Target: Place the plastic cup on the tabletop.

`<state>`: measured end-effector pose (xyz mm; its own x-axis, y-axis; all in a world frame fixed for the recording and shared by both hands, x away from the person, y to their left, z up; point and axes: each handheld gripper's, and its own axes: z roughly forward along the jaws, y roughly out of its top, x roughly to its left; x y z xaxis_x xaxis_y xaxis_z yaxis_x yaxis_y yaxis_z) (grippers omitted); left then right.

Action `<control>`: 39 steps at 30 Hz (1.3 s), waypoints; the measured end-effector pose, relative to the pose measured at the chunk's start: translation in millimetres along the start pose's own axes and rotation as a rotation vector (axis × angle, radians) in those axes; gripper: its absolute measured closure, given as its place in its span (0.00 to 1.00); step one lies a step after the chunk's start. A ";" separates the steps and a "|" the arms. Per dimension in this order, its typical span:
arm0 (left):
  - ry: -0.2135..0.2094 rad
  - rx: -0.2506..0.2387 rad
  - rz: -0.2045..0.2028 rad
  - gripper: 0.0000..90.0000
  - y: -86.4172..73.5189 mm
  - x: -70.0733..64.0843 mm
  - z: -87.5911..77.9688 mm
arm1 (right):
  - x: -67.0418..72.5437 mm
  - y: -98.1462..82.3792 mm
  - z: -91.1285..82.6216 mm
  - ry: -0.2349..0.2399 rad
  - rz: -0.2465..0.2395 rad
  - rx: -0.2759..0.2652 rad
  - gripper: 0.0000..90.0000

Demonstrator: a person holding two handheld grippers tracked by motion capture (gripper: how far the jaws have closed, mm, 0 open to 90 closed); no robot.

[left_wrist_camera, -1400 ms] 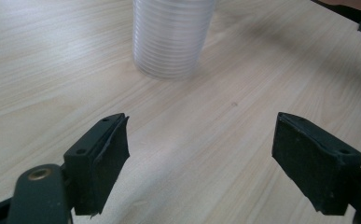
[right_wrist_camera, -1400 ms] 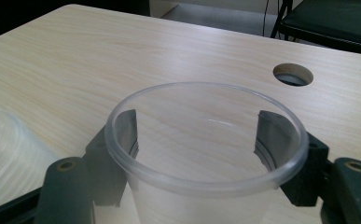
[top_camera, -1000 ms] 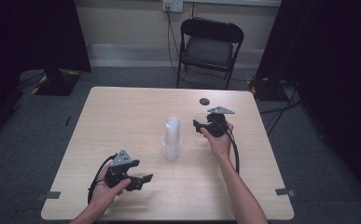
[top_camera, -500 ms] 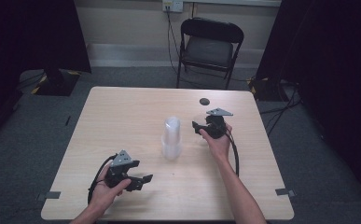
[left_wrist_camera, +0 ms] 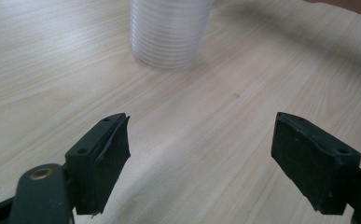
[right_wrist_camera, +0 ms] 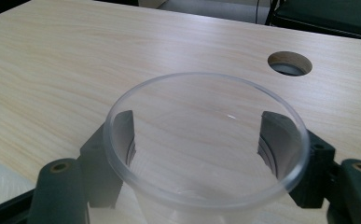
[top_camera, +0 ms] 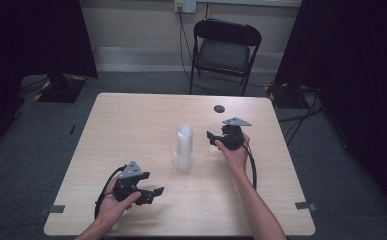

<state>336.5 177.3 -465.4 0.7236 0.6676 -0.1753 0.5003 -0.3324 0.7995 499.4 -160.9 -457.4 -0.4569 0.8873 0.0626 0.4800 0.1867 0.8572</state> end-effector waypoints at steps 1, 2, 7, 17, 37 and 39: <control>0.000 -0.002 -0.002 0.21 0.0 0.0 0.0 | 0.3 -0.9 -0.4 0.001 -0.007 0.001 0.30; 0.000 -0.003 -0.003 0.21 0.0 0.1 0.0 | 0.9 -2.2 -1.5 0.002 -0.007 0.002 0.30; 0.003 -0.003 0.003 0.21 0.1 -0.2 0.1 | 2.5 -11.0 -6.8 0.011 -0.015 0.013 0.29; 0.004 0.002 -0.002 0.21 0.1 0.3 0.4 | 3.2 -22.3 -7.7 0.023 -0.011 0.043 0.29; 0.035 -0.026 -0.036 0.21 2.2 11.6 -7.9 | -0.6 -33.6 -28.9 0.062 0.042 0.071 0.17; 0.044 -0.025 -0.036 0.21 2.7 13.0 -9.3 | -0.6 -34.8 -31.8 0.068 0.041 0.088 0.17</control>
<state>342.9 191.3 -460.2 0.6834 0.7078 -0.1787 0.5128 -0.2913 0.8076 459.1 -181.4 -471.0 -0.4837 0.8649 0.1342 0.5623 0.1896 0.8049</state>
